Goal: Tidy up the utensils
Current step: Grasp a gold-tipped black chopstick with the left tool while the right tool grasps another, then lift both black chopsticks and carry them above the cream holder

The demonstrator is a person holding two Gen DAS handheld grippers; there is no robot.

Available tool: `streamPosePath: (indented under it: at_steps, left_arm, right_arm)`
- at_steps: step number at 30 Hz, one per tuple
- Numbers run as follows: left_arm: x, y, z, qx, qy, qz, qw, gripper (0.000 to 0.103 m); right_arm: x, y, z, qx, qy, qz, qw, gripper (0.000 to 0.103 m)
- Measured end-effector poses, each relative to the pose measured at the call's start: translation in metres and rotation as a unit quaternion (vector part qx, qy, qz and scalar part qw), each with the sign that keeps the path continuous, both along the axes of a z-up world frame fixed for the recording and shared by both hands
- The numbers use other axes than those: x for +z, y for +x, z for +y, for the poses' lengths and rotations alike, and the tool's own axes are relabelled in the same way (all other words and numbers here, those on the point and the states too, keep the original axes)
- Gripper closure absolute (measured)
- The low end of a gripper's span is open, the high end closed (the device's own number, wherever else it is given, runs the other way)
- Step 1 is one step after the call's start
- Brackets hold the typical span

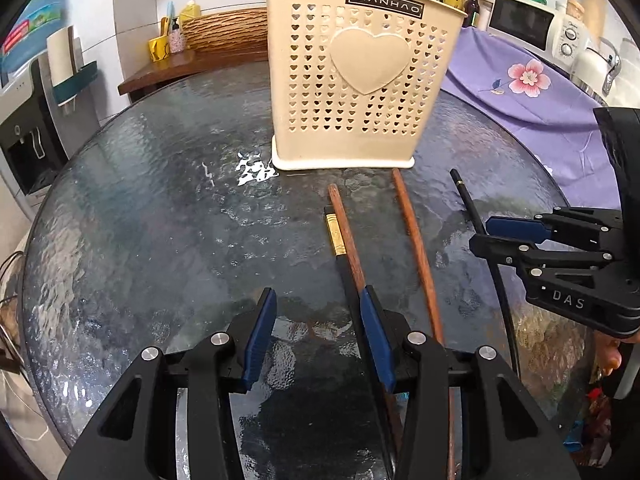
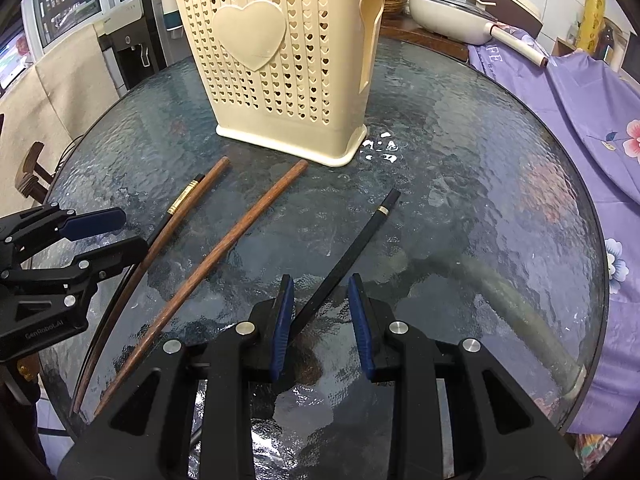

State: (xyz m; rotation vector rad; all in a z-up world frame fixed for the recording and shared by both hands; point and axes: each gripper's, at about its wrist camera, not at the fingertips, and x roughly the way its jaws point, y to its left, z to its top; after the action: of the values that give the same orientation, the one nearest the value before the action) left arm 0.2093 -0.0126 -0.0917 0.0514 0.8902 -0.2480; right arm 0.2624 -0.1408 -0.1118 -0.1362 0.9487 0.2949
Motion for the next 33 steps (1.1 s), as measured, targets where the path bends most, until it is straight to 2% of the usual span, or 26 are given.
streamPosePath:
  at_steps: [2, 6, 11, 16, 19, 21, 23, 27, 33]
  left_arm:
    - [0.000, 0.000, 0.001, 0.002, 0.008, -0.001, 1.0000, 0.060]
    - [-0.002, 0.000, 0.006, 0.004, -0.001, 0.000, 1.0000, 0.060]
    - [-0.004, 0.003, -0.005, 0.001, 0.033, -0.002, 0.9995, 0.060]
    - [-0.004, 0.018, -0.018, -0.015, 0.042, 0.005, 0.9990, 0.060]
    - [-0.004, 0.028, -0.024, -0.022, 0.044, 0.010, 0.9987, 0.066]
    - [-0.003, 0.032, -0.026, -0.022, 0.045, 0.011, 0.9987, 0.072]
    - [-0.003, 0.033, -0.029, -0.022, 0.045, 0.011, 0.9987, 0.077]
    - [-0.003, 0.032, -0.032, -0.025, 0.047, 0.009, 0.9985, 0.089]
    - [-0.003, 0.032, -0.026, -0.023, 0.031, 0.013, 0.9992, 0.094]
  right_arm:
    - [0.000, 0.000, -0.001, 0.000, 0.000, 0.000, 1.000, 0.074]
    - [0.001, 0.000, -0.001, 0.001, 0.001, -0.001, 1.000, 0.074]
    - [0.001, 0.001, 0.002, -0.003, -0.004, 0.004, 1.000, 0.074]
    - [0.002, 0.010, 0.009, -0.007, -0.004, 0.014, 1.000, 0.074]
    - [0.004, 0.020, 0.012, -0.008, 0.004, 0.022, 1.000, 0.075]
    - [0.004, 0.028, 0.012, -0.013, 0.009, 0.024, 1.000, 0.087]
    - [0.005, 0.038, 0.006, -0.023, 0.036, 0.035, 0.998, 0.090]
    - [0.005, 0.052, 0.000, -0.039, 0.059, 0.044, 0.997, 0.091]
    - [0.005, 0.047, -0.004, -0.047, 0.065, 0.041, 0.996, 0.093]
